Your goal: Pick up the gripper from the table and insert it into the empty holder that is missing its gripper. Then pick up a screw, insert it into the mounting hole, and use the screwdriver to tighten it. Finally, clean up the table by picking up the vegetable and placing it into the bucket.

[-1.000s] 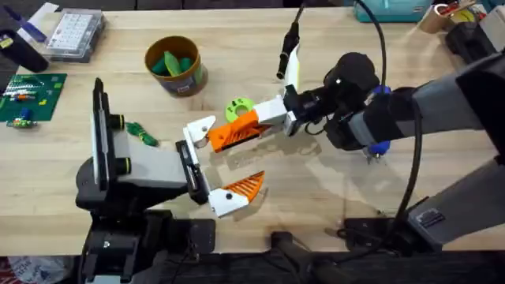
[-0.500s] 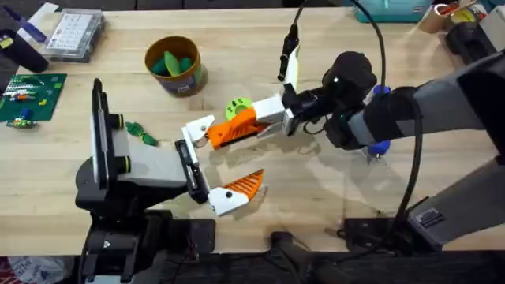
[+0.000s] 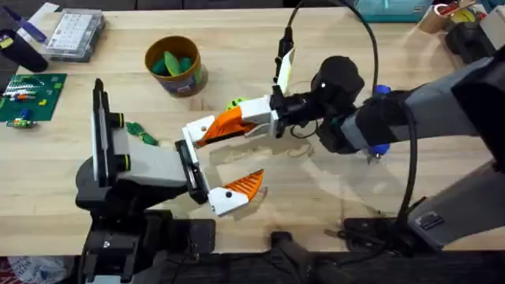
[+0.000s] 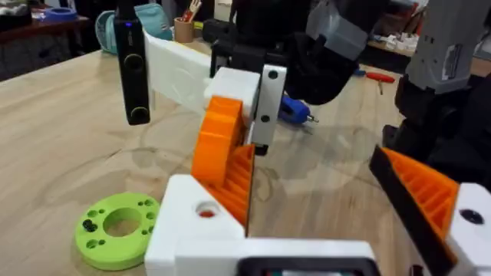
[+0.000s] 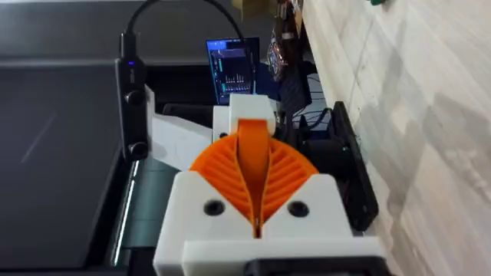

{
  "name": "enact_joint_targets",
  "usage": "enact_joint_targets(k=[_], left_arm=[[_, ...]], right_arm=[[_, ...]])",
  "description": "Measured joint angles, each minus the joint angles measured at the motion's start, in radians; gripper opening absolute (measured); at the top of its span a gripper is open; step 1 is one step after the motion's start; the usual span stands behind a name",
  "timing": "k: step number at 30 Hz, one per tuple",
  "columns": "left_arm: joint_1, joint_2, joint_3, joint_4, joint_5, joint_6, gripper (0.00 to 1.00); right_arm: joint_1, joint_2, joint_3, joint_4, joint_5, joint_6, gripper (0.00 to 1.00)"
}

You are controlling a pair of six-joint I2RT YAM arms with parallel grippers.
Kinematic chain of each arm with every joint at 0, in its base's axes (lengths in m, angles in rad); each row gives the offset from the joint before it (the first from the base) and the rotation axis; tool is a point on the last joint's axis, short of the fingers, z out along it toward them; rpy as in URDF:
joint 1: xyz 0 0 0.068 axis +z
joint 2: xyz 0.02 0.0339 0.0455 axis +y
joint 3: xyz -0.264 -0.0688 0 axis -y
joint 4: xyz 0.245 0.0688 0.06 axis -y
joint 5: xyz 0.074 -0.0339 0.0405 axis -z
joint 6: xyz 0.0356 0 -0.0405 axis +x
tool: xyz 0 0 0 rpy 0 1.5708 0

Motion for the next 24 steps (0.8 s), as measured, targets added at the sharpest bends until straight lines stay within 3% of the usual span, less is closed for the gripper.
enact_joint_targets(k=[16,17,19,24], left_arm=[[0.010,0.000,0.000,0.003,-0.019,-0.003,0.986],[0.010,0.000,0.000,0.003,-0.020,-0.003,0.986],[0.009,0.000,0.000,0.004,-0.020,0.001,0.986],[0.009,0.000,0.000,0.005,-0.021,0.016,0.986]], right_arm=[[0.030,0.000,0.000,0.000,0.079,-0.033,0.008],[0.031,0.000,0.000,0.000,0.080,-0.033,0.032],[0.034,0.000,0.000,-0.008,0.085,-0.038,0.211],[0.040,0.001,-0.001,0.013,0.088,-0.039,0.390]])
